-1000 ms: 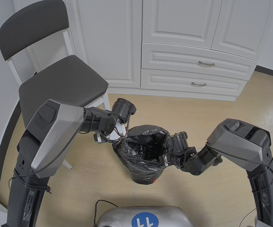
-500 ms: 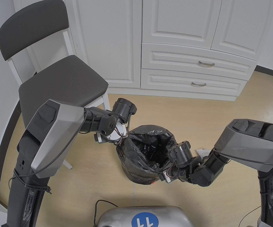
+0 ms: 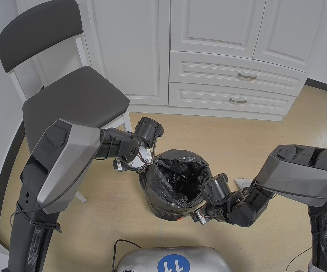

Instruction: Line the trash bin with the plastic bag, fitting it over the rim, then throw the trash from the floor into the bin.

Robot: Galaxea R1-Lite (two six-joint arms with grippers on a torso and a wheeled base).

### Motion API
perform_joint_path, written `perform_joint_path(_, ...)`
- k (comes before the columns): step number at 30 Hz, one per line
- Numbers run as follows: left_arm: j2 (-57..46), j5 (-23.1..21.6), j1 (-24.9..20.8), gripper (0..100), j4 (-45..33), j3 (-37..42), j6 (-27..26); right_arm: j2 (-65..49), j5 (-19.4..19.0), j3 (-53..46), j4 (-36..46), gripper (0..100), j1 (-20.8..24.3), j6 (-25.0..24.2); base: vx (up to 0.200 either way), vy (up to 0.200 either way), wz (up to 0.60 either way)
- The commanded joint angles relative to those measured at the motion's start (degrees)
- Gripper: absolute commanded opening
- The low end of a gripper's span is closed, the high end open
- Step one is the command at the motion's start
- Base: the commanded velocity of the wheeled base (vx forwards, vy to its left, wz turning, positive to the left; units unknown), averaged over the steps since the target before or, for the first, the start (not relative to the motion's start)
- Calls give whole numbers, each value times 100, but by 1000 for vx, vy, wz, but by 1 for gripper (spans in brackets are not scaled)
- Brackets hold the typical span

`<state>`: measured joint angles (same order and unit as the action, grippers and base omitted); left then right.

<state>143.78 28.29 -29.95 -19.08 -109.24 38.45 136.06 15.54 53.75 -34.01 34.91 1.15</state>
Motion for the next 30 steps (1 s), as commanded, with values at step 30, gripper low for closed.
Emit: perform_joint_path(30, 10, 1, -19, 100, 1, -10, 13, 1186, 80, 2650, 79, 100, -1690, -545, 0, 0, 0)
